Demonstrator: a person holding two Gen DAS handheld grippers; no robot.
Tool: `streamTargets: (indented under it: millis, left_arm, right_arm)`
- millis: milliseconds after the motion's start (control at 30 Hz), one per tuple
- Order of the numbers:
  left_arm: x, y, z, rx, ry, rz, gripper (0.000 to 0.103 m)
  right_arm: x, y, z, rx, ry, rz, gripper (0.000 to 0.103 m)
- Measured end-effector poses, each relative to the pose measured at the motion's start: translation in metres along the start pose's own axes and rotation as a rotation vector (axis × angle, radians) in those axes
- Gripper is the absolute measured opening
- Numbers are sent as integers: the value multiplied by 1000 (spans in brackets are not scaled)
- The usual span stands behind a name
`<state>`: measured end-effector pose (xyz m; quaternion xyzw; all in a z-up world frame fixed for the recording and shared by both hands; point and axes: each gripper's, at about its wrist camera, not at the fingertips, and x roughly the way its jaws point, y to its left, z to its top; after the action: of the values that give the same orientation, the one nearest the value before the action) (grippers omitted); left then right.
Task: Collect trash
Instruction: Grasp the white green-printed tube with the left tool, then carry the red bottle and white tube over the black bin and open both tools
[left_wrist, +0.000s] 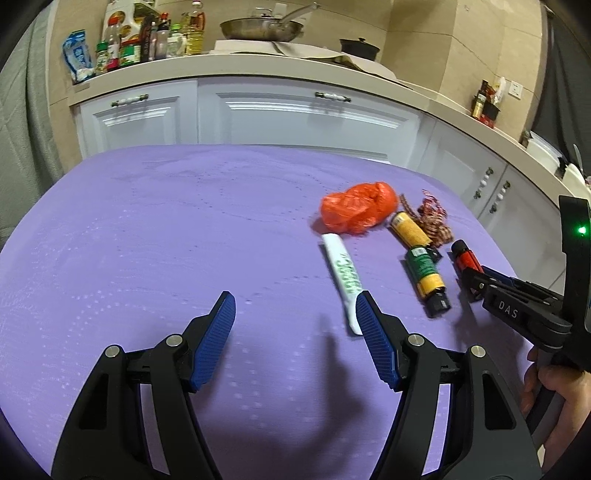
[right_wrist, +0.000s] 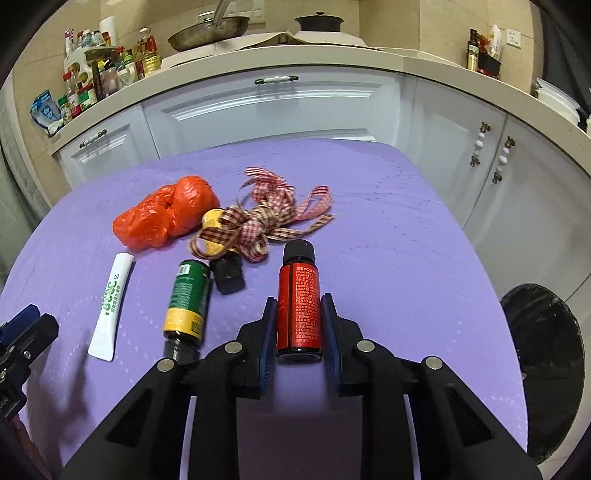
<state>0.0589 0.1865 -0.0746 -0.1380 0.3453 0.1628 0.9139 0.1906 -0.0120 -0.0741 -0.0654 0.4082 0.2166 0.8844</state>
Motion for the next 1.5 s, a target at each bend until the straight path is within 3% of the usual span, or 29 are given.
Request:
streamTargets:
  millis: [300, 367, 533, 600, 667, 733, 1200, 1500]
  left_arm:
    - [19, -34, 0, 60, 35, -8, 65]
    - [26, -37, 1, 67, 57, -3, 54]
    - [45, -41, 2, 61, 122, -6, 41]
    - [47, -43, 3, 69, 129, -2, 37]
    - [49, -46, 4, 81, 134, -4, 23]
    - [50, -47, 3, 89, 135, -2, 18]
    - [9, -38, 5, 84, 34, -24, 17]
    - [-20, -57, 11, 107, -29, -84, 17]
  right_arm:
    - [-14, -30, -11, 39, -8, 4, 25]
    - [-15, -36, -13, 47, -9, 11, 25]
    - [-16, -47, -16, 65, -11, 25, 25]
    - [-16, -50, -16, 70, -11, 31, 25]
    - [-16, -53, -17, 74, -11, 34, 25]
    - [-17, -52, -16, 77, -12, 37, 25]
    - [-38, -53, -17, 66, -63, 31, 25]
    - [-68, -60, -20, 74, -125, 6, 25]
